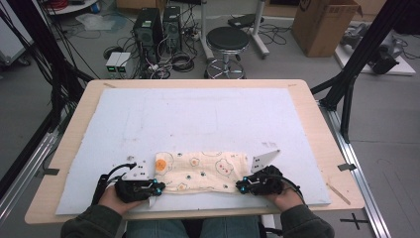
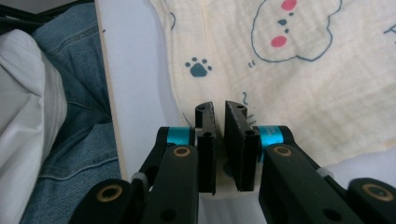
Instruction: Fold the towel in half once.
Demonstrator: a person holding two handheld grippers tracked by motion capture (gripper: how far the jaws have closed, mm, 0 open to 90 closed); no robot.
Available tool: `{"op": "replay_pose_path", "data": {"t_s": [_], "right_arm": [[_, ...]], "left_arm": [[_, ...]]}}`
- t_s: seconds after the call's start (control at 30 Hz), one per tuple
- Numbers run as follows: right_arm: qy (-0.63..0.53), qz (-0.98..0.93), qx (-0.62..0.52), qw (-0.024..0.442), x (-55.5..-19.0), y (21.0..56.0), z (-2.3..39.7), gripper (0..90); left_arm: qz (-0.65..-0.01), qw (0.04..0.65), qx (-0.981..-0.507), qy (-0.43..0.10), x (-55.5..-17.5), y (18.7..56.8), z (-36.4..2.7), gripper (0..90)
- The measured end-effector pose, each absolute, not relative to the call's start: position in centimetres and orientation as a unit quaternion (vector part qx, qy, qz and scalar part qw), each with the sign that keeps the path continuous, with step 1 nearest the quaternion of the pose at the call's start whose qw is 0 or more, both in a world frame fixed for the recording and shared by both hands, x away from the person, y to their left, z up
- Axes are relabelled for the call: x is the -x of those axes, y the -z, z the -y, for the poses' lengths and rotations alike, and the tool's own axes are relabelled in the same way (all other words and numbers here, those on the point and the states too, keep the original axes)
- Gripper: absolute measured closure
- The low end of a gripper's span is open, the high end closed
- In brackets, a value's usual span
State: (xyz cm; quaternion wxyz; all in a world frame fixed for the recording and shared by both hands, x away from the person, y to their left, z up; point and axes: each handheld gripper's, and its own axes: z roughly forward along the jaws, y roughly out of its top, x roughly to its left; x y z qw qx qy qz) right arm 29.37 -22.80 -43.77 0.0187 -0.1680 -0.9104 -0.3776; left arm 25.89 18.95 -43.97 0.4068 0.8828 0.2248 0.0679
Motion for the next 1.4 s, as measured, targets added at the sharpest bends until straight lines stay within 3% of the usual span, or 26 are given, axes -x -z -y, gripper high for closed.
{"op": "replay_pose_path", "data": {"t_s": [0.37,0.63,0.87,1.0,1.23,1.4], "right_arm": [[0.376,0.909,0.177,0.021,-29.3,43.8,23.5,87.0],[0.416,0.89,0.186,0.014,-29.7,41.8,23.1,73.1],[0.444,0.874,0.199,-0.002,-31.6,39.8,21.4,69.9],[0.448,0.871,0.202,-0.003,-32.8,39.3,19.9,71.4],[0.443,0.87,0.214,0.001,-35.1,39.2,17.4,84.1],[0.426,0.877,0.221,0.013,-36.7,40.1,14.9,89.5]], "left_arm": [[-0.224,0.413,-0.881,-0.057,-25.8,43.9,-19.3,86.0],[-0.237,0.455,-0.857,-0.051,-26.2,42.0,-20.0,70.6],[-0.253,0.473,-0.842,-0.062,-27.8,40.8,-19.2,62.5],[-0.256,0.476,-0.839,-0.071,-28.8,40.6,-18.3,63.8],[-0.257,0.468,-0.841,-0.085,-31.0,40.4,-16.3,88.5],[-0.258,0.451,-0.851,-0.074,-32.6,41.3,-14.4,89.6]]}}
